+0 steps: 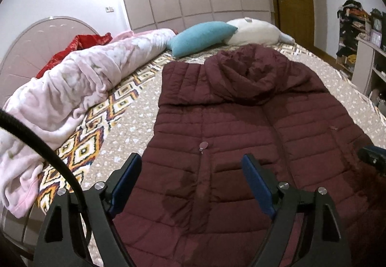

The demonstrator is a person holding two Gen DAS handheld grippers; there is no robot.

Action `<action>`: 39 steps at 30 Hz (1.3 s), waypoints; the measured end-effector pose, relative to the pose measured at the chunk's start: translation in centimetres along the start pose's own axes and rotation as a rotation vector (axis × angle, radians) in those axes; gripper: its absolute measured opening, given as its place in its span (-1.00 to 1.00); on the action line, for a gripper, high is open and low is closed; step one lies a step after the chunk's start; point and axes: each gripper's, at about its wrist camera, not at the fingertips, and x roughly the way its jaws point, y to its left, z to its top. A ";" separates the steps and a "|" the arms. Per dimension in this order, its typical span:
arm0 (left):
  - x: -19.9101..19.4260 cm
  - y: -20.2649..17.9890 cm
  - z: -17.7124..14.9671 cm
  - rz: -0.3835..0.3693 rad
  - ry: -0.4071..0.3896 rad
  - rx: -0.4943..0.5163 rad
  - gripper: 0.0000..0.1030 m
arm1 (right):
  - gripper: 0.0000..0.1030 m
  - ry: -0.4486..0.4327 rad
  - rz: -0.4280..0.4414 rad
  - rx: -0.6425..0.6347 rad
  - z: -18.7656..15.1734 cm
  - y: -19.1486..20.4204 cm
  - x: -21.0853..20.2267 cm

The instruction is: Fold large clothes

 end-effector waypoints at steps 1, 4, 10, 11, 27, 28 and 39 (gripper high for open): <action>-0.3 0.1 -0.1 -0.001 -0.008 -0.004 0.60 | 0.18 -0.004 -0.006 -0.001 -0.2 -0.1 -0.3; -1.5 0.7 -0.3 -0.008 -0.041 -0.019 0.59 | 0.18 -0.012 -0.019 -0.006 -0.9 -0.3 -1.1; -3.2 2.0 -0.3 -0.009 -0.074 -0.041 0.58 | 0.18 -0.019 -0.055 -0.012 -2.1 -0.8 -2.5; -3.4 2.2 -0.4 -0.007 -0.077 -0.045 0.58 | 0.18 -0.018 -0.058 -0.006 -2.2 -0.9 -2.6; -4.0 4.8 -1.7 0.006 -0.060 -0.089 0.57 | 0.18 -0.017 -0.034 0.003 -2.4 0.9 -4.0; -3.8 4.9 -1.8 0.005 -0.056 -0.092 0.57 | 0.18 -0.015 -0.023 -0.011 -2.0 1.6 -3.9; 0.1 8.4 -3.3 0.027 0.021 -0.166 0.57 | 0.15 -0.020 0.063 -0.061 6.9 8.4 1.1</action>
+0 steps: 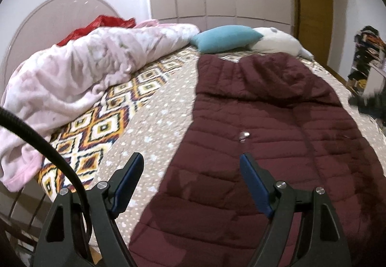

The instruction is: Fold large clothes

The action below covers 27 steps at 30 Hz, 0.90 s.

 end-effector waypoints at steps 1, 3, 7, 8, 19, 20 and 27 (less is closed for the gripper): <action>0.5 0.8 -0.1 0.011 0.009 -0.015 0.57 | 0.10 -0.004 0.008 0.011 1.5 0.4 1.0; 1.4 2.3 -0.2 0.033 0.023 -0.041 0.57 | -0.06 -0.005 0.022 0.032 3.5 0.9 2.5; 2.9 5.5 -0.2 0.074 0.033 -0.098 0.57 | -0.07 -0.005 0.067 0.061 7.8 2.7 6.3; 3.3 6.3 -0.2 0.084 0.034 -0.112 0.57 | -0.07 0.004 0.069 0.055 8.7 3.3 7.7; 7.1 11.9 -0.8 0.124 0.097 -0.216 0.57 | -0.06 0.201 -0.055 0.046 10.3 4.1 23.5; 7.2 11.9 -0.7 0.125 0.097 -0.217 0.57 | -0.04 0.202 -0.060 0.041 10.4 4.0 24.0; 7.3 10.7 -0.3 0.112 0.089 -0.196 0.57 | 0.00 0.169 0.003 0.006 12.2 4.4 21.7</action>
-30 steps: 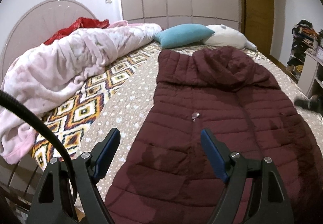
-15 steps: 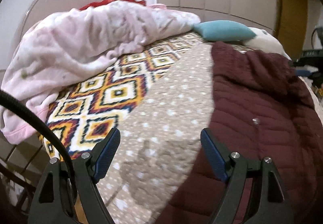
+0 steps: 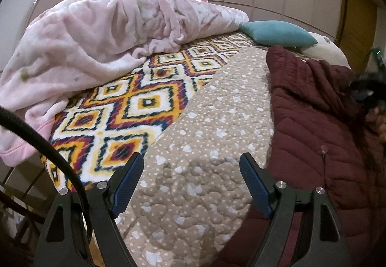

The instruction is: Fold large clothes

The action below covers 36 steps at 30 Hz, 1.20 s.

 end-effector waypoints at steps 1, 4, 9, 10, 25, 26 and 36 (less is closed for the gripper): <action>0.0 -0.2 0.0 -0.002 -0.001 0.004 0.57 | 0.00 -0.036 0.047 0.028 0.3 -0.5 -1.3; 0.2 -0.6 -0.2 -0.003 0.003 0.018 0.57 | 0.00 -0.078 0.086 0.117 0.2 -2.7 -2.8; 0.4 -0.4 -0.4 0.003 0.022 0.021 0.57 | -0.11 0.036 -0.048 0.138 -1.4 -5.8 1.1; 0.2 -0.2 -0.4 0.002 0.019 0.021 0.57 | -0.11 0.029 -0.065 0.103 -1.5 -5.4 0.8; -0.3 -0.6 -1.8 -0.192 0.116 0.115 0.57 | 0.19 -0.060 0.012 0.179 -14.5 -15.5 -18.8; -0.1 -0.8 -2.0 -0.213 0.132 0.116 0.57 | 0.20 -0.066 -0.011 0.216 -16.4 -17.6 -19.9; 1.5 -1.3 -4.7 -0.419 0.335 -0.032 0.57 | 0.21 -0.059 0.088 0.498 -28.0 -28.4 -23.2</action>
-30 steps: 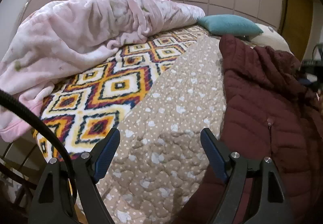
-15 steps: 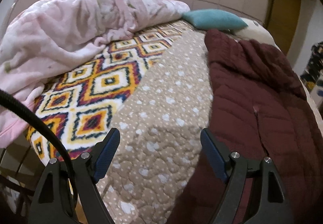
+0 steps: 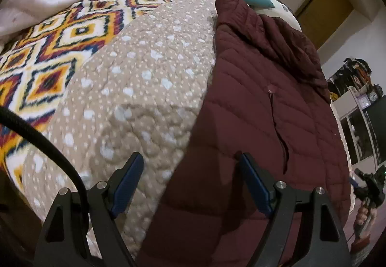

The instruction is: Fold large clothes

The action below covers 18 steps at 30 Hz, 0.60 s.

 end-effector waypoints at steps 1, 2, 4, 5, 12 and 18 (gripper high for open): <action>-0.1 -0.4 -0.4 -0.002 0.004 0.009 0.57 | 0.21 0.012 0.027 0.009 -0.6 -0.3 0.1; -0.3 -0.6 -0.7 -0.005 0.006 0.017 0.57 | 0.21 0.023 0.045 0.012 -1.0 -0.6 0.1; -0.9 -1.1 -1.7 -0.034 0.020 0.036 0.57 | 0.21 0.045 0.080 0.009 -1.9 -0.6 0.5; -1.2 -1.1 -2.0 -0.046 0.025 0.040 0.57 | 0.22 0.059 0.102 0.004 -2.5 -0.5 0.6; -3.4 0.2 -5.2 -0.075 0.013 0.021 0.57 | 0.25 0.059 0.138 0.010 -5.3 -1.2 -0.3; -4.2 2.0 -7.6 -0.106 0.031 -0.024 0.57 | 0.25 0.082 0.199 0.030 -8.0 -2.7 -2.0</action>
